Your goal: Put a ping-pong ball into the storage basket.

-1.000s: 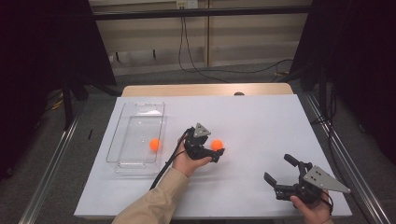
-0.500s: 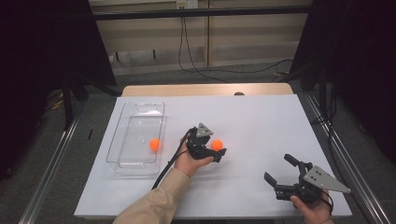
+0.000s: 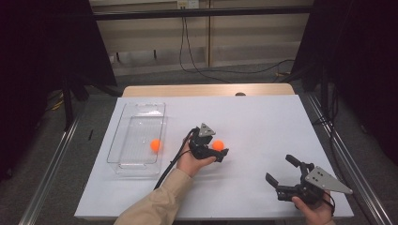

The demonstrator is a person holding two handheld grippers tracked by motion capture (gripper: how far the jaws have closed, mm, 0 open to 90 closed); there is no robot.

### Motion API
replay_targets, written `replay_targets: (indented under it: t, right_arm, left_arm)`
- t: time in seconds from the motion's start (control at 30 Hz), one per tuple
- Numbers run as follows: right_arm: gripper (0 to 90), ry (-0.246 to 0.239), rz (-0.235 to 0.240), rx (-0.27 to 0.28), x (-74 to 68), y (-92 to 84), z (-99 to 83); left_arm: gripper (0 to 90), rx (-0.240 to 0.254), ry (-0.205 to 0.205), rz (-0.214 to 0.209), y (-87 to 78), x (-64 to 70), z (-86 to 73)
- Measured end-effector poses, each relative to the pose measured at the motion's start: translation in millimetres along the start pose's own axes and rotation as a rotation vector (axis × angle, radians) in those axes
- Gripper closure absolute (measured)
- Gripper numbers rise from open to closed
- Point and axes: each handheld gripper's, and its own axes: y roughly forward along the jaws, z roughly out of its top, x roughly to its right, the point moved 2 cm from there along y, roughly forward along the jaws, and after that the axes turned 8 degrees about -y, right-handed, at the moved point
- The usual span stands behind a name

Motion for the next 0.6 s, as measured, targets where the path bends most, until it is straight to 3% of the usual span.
replay_targets:
  t: [0.6]
  right_arm:
    - [2.8,0.0,0.004,-0.002,-0.1,0.3,-0.1]
  left_arm:
    - [14.2,-0.01,-0.004,0.001,5.9,-2.9,-0.1]
